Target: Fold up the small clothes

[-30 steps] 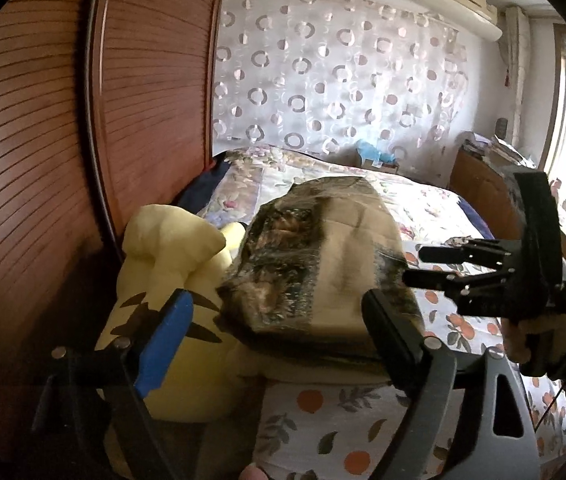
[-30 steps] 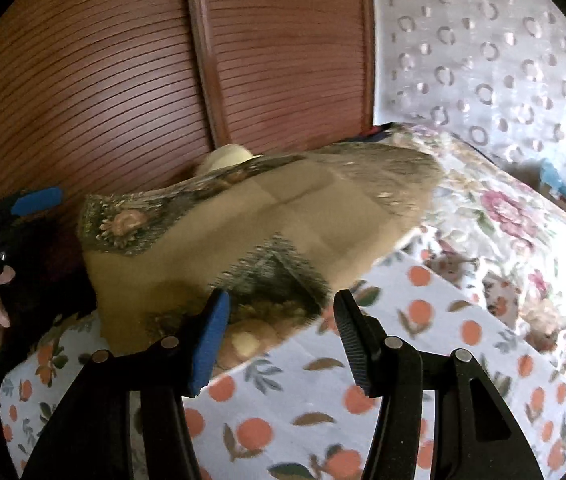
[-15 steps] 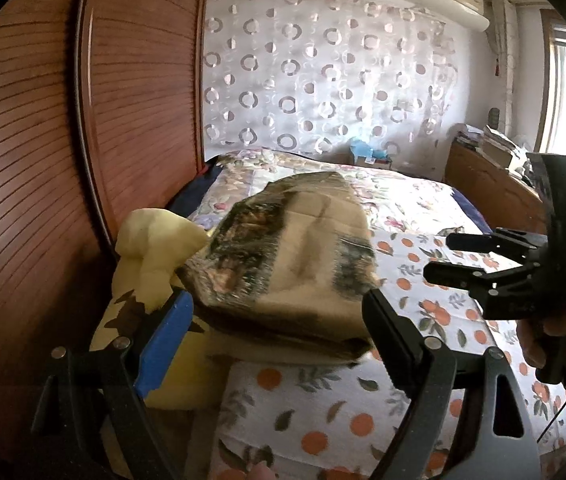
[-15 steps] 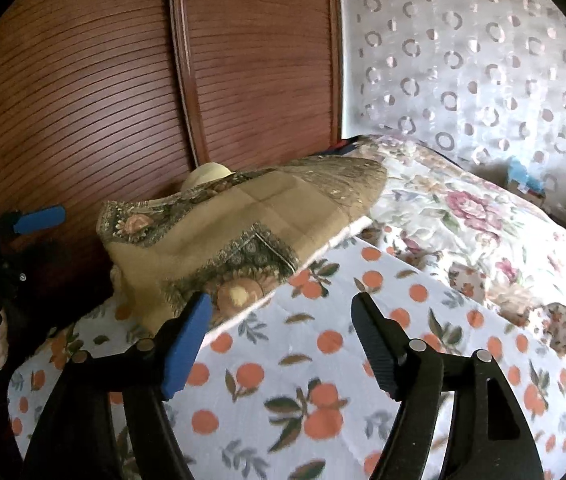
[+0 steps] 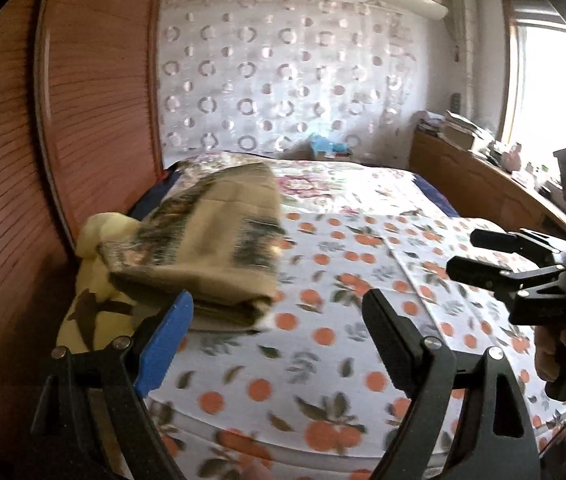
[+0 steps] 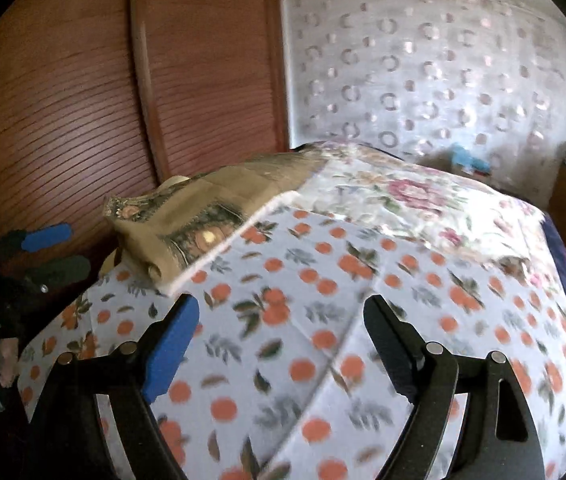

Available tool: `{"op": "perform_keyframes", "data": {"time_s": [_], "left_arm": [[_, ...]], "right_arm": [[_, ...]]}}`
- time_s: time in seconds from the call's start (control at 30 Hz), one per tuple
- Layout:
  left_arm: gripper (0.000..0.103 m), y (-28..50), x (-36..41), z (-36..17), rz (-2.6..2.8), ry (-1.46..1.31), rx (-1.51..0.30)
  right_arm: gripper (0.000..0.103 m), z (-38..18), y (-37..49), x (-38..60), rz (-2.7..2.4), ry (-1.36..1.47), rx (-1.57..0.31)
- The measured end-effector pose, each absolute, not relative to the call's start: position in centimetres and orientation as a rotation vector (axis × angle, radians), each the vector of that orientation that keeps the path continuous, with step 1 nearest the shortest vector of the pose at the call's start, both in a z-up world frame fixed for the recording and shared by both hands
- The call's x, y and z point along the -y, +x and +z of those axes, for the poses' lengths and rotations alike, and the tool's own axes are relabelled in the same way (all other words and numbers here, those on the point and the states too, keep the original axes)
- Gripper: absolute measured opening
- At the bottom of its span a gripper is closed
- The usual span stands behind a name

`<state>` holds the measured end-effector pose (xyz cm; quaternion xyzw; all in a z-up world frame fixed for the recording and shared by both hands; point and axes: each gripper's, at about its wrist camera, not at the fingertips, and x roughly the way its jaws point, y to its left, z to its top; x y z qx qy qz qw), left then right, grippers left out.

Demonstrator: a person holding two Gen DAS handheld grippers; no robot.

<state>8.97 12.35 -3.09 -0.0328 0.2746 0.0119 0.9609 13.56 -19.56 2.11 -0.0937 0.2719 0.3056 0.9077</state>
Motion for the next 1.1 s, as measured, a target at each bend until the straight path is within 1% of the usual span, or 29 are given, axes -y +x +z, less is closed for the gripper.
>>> {"op": "perform_keyframes", "data": {"time_s": [0.47,0.83,1.1], "left_arm": [[0.087,7.4,-5.0,-0.8,-0.076,-0.021,-0.511],[0.087,6.4,-1.2,4.3,-0.101,0.019,-0.412],[0.087,5.5,-0.6,6.8,-0.091,0.012,-0.368]], "right_arm": [[0.086,4.0,5.3,26.9,0.426,-0.114,-0.486],[0.086,6.6,2.1,28.9,0.321,-0.065,-0.375],[0.086,7.6,0.5,29.6,0.260,-0.043,-0.299]]}}
